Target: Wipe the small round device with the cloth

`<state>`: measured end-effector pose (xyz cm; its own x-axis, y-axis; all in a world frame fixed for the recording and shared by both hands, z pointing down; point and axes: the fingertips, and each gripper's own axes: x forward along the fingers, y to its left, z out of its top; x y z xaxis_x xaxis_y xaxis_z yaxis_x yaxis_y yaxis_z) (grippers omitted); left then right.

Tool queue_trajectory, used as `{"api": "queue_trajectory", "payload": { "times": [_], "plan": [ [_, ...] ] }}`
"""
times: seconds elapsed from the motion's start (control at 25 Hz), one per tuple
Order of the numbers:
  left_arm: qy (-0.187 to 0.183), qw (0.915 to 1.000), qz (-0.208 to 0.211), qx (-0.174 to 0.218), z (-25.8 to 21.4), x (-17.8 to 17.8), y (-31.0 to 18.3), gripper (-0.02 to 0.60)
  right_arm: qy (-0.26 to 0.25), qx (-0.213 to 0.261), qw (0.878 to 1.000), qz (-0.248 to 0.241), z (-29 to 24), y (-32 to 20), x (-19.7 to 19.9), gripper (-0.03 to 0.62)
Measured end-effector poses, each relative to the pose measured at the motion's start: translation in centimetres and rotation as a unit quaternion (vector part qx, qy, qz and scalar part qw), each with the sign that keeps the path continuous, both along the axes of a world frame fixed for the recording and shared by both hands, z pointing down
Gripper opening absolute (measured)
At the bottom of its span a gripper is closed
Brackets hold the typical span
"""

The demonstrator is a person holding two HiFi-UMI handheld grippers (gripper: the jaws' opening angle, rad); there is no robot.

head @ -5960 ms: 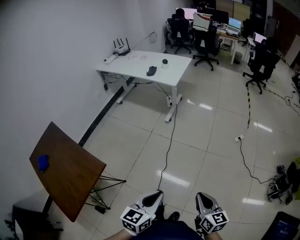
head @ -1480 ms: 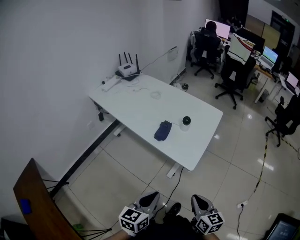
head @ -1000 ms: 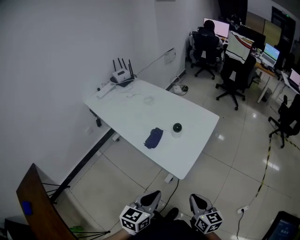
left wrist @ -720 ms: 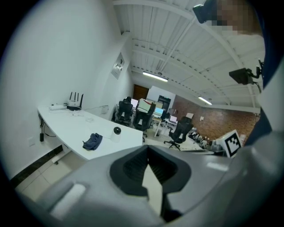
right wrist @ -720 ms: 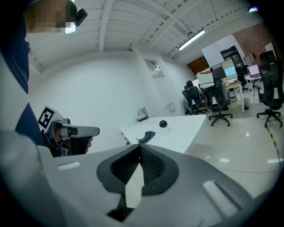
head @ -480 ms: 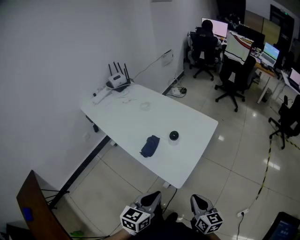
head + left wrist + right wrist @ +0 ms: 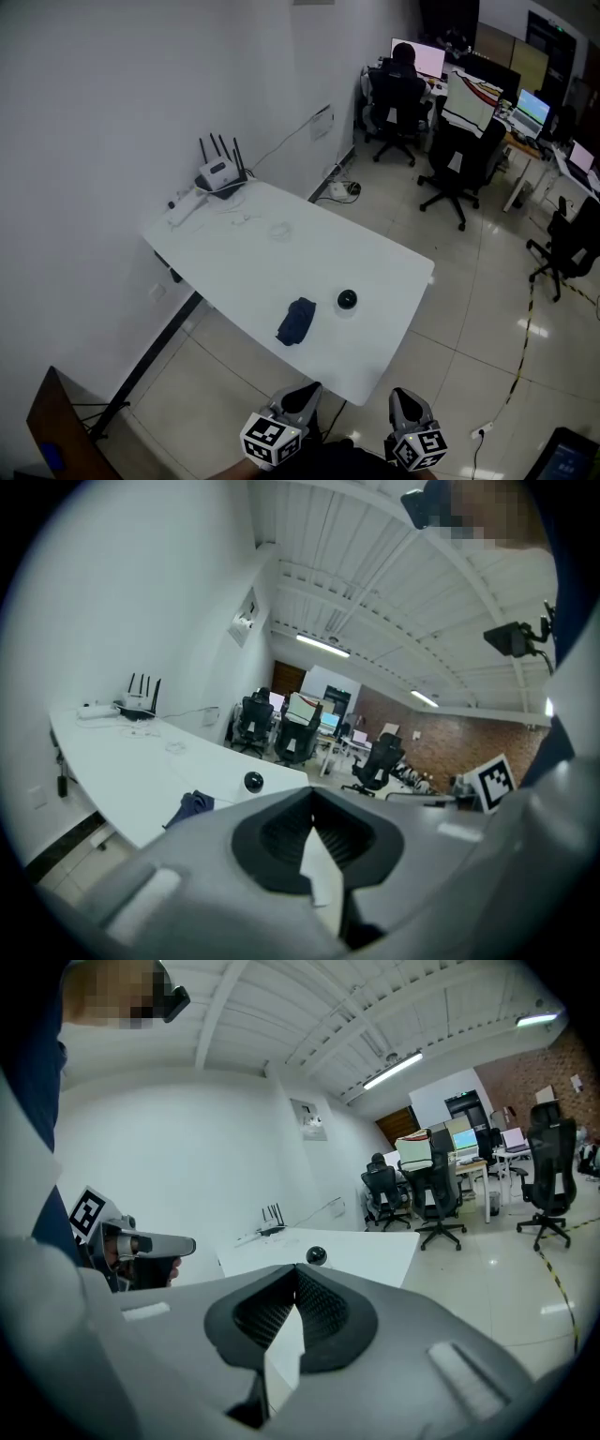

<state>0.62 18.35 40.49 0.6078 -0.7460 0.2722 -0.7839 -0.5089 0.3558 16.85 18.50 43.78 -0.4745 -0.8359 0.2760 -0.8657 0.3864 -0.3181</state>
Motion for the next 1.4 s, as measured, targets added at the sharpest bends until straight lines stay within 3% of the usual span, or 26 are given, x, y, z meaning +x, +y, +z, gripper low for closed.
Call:
{"api": "queue_trajectory", "payload": {
  "times": [0.24, 0.6, 0.8, 1.04, 1.24, 1.4],
  "plan": [
    [0.025, 0.9992, 0.006, 0.029, -0.5, -2.5, -3.6, 0.002, 0.023, 0.017, 0.999, 0.024, -1.2, -3.3, -1.8, 0.011],
    [0.028, 0.9977, 0.017, 0.059, -0.4, -4.3, -7.9, 0.002, 0.052, 0.028, 0.998, 0.031, -2.3, -6.4, -3.3, 0.009],
    [0.015, 0.9988, -0.013, 0.044, 0.2, -4.1, -9.8, 0.002, 0.040, 0.024, 0.999, 0.023, -1.6, -7.9, -2.1, 0.010],
    [-0.015, 0.9973, -0.063, 0.035, 0.9, -3.3, -13.2, 0.002, 0.017, 0.033, 0.999, -0.022, -1.3, -12.3, -0.8, 0.009],
    [-0.033, 0.9936, -0.108, 0.002, 2.8, -2.8, -15.2, 0.002, 0.002, 0.020, 0.998, -0.057, -0.4, -14.6, 0.9, 0.009],
    [-0.070, 0.9884, -0.133, -0.020, 4.9, -3.6, -16.3, 0.014, -0.014, 0.013, 0.997, -0.078, 0.1, -15.7, 1.8, 0.011]
  ]
}}
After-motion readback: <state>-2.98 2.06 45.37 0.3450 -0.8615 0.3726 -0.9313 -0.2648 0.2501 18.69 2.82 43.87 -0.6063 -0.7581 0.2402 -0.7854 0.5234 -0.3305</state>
